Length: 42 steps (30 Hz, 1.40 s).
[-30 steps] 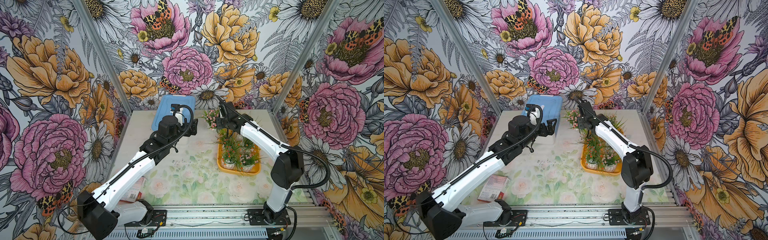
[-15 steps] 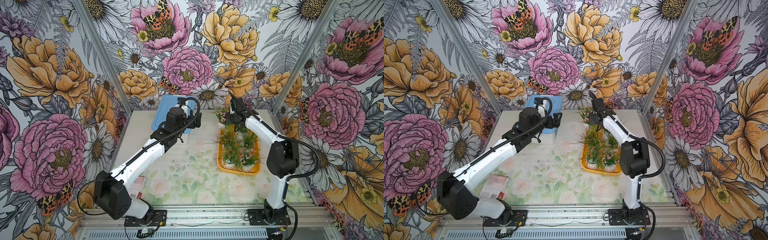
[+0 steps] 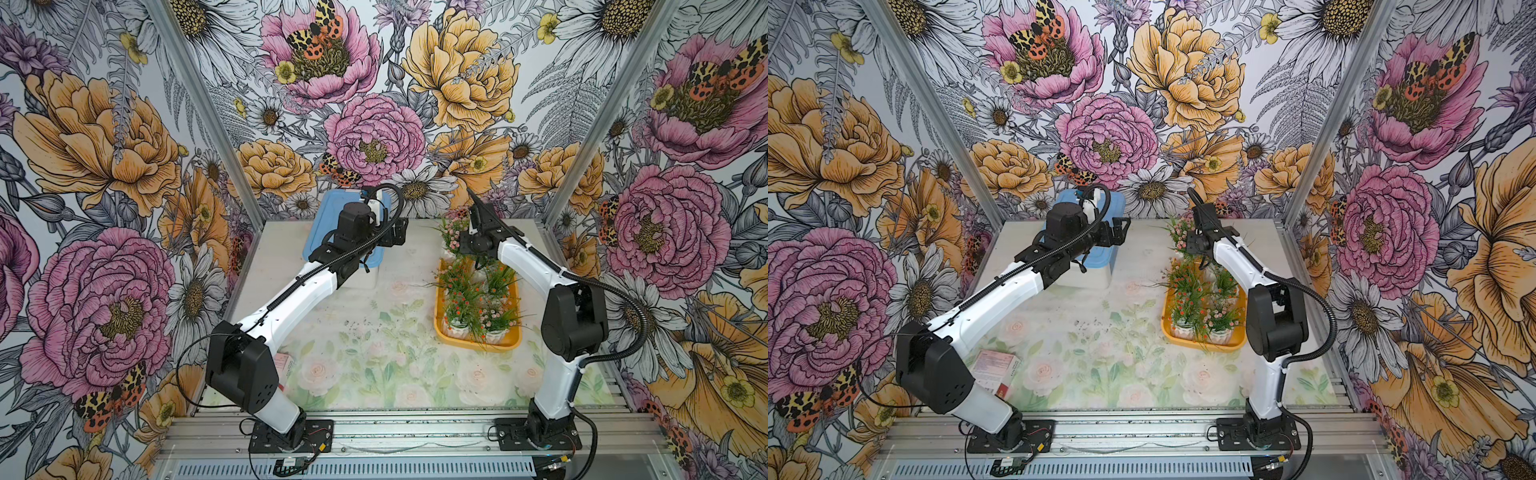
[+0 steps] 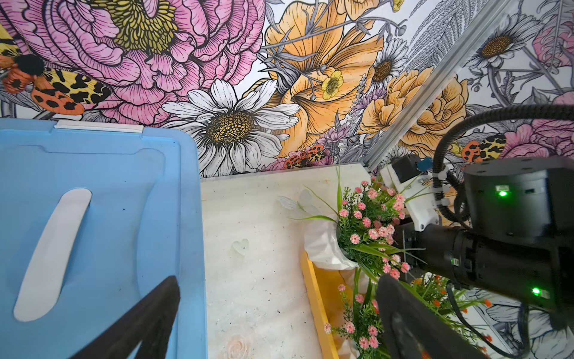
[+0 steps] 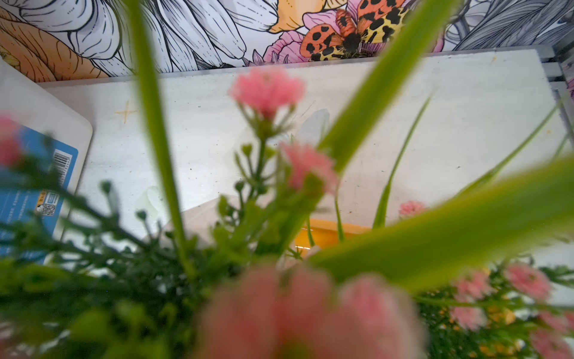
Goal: Put the potted gypsophila into the storage box
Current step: Place the baby's breath potted plant at the storage box.
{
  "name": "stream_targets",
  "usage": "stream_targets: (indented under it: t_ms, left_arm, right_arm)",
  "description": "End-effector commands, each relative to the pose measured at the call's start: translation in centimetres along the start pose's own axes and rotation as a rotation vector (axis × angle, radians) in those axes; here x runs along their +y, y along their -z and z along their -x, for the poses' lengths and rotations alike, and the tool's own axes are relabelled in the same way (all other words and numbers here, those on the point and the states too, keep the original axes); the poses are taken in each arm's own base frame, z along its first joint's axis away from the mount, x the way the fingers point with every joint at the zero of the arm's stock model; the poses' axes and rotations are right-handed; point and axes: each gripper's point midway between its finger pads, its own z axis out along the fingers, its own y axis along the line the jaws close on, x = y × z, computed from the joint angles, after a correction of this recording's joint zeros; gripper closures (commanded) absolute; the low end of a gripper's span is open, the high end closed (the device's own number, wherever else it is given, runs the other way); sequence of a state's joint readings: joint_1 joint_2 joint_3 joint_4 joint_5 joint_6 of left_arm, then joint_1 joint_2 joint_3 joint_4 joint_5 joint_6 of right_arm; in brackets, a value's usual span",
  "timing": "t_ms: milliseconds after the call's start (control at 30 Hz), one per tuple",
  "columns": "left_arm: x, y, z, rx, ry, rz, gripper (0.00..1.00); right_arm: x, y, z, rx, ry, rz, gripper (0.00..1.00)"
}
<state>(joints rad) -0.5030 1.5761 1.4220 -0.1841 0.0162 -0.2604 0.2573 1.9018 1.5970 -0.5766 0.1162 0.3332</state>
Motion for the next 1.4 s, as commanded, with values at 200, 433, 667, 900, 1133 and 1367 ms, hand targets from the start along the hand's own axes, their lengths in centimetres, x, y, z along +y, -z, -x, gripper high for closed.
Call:
stream_targets:
  t_ms: [200, 433, 667, 900, 1133, 1367]
  left_arm:
    - [-0.6, -0.1, 0.7, 0.015, -0.01, -0.05, 0.01]
    - [-0.7, -0.2, 0.4, 0.026, 0.005, -0.06, 0.01]
    - [-0.8, -0.1, -0.2, 0.039, 0.024, -0.063, 0.01]
    - [-0.9, 0.2, -0.7, 0.044, 0.026, -0.053, 0.01]
    - [-1.0, 0.7, -1.3, 0.048, 0.026, -0.047, 0.01]
    - [-1.1, 2.1, -1.9, 0.047, 0.027, -0.037, 0.01]
  right_arm:
    - [-1.2, 2.0, -1.3, 0.001, -0.035, -0.028, 1.0]
    - [-1.6, 2.3, -2.3, 0.013, -0.043, -0.037, 1.0]
    - [-1.0, 0.1, -3.6, 0.062, -0.066, -0.01, 1.0]
    - [-0.8, -0.5, -3.6, 0.063, -0.084, 0.001, 0.98]
    - [-0.5, -1.0, -3.9, 0.069, -0.108, 0.014, 0.81]
    - [-1.0, -0.2, -2.9, 0.035, -0.133, 0.004, 0.71]
